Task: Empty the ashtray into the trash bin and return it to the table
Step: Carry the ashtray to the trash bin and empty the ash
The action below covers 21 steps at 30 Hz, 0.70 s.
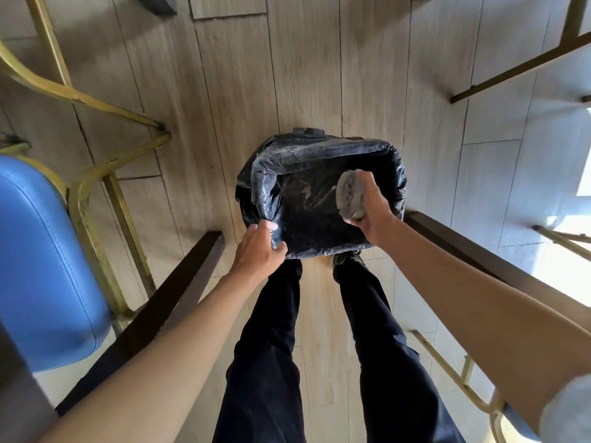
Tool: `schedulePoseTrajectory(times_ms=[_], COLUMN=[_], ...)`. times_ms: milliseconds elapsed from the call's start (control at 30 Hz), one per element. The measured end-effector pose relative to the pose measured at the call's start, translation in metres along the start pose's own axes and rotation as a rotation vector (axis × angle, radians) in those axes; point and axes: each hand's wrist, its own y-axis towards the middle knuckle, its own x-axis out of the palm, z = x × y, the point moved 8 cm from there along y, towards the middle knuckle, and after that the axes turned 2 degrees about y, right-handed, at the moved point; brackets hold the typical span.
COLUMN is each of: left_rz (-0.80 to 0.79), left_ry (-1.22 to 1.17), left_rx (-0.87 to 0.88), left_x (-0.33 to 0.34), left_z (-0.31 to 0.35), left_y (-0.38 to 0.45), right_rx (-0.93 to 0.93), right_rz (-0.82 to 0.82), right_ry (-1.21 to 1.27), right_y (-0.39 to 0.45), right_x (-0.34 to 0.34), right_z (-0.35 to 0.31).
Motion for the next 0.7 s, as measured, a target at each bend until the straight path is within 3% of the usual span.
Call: schedulePoseTrajectory(times_ms=[300, 433, 700], left_rz=[-0.031, -0.025, -0.021], left_ry=[-0.058, -0.064, -0.082], left_rx=[-0.044, -0.034, -0.024], left_x=[0.0, 0.0, 0.004], left_z=[0.001, 0.001, 0.001], left_y=[0.009, 0.008, 0.003], right_rx=[-0.084, -0.14, -0.116], right_rz=[0.057, -0.026, 0.143], right_ry=[-0.131, -0.237, -0.143], right_y=[0.001, -0.001, 0.008], right_x=[-0.001, 0.013, -0.003], right_z=[0.004, 0.004, -0.004])
